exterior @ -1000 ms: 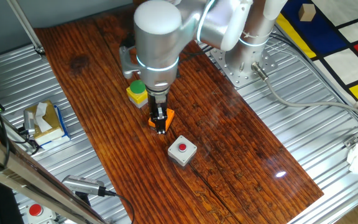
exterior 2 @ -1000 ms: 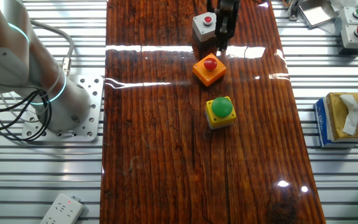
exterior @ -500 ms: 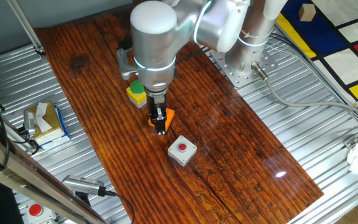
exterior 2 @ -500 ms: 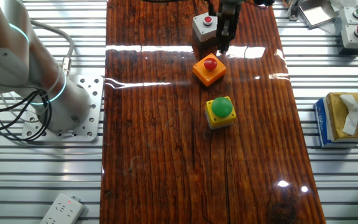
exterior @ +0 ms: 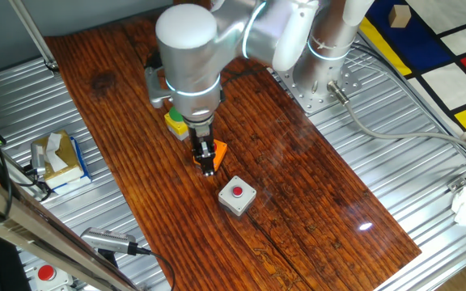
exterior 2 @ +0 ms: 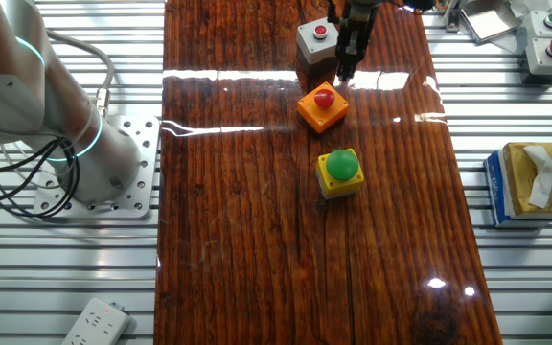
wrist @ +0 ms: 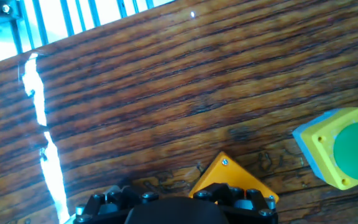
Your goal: Press three buttons from left to right in sequence
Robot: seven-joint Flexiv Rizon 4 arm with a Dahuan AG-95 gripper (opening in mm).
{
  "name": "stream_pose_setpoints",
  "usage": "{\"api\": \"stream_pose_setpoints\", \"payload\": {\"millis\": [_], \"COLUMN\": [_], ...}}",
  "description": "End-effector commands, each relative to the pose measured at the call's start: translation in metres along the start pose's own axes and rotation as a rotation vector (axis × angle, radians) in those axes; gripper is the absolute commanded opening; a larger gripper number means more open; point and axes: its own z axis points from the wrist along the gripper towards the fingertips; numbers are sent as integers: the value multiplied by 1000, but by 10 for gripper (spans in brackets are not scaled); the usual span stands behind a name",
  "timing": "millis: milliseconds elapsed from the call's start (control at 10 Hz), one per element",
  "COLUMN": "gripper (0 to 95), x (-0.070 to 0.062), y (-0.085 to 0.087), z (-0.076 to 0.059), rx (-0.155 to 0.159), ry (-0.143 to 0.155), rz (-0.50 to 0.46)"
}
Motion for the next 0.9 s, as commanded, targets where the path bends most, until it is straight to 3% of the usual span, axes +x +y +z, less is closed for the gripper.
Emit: {"api": "stream_pose_setpoints", "payload": {"millis": [100, 200, 300, 400, 600, 800, 900], "gripper": [760, 760, 760, 570, 570, 570, 570], "x": [0, 0, 0, 0, 0, 0, 0], "y": [-1, -1, -1, -1, -1, -1, -1], "z": [0, 0, 0, 0, 0, 0, 0], "rx": [27, 53, 123, 167, 150, 180, 177], "ry": [-36, -41, -35, -8, -16, 13, 15], "rz": [-102, -167, -319, -403, -514, -600, -609]}}
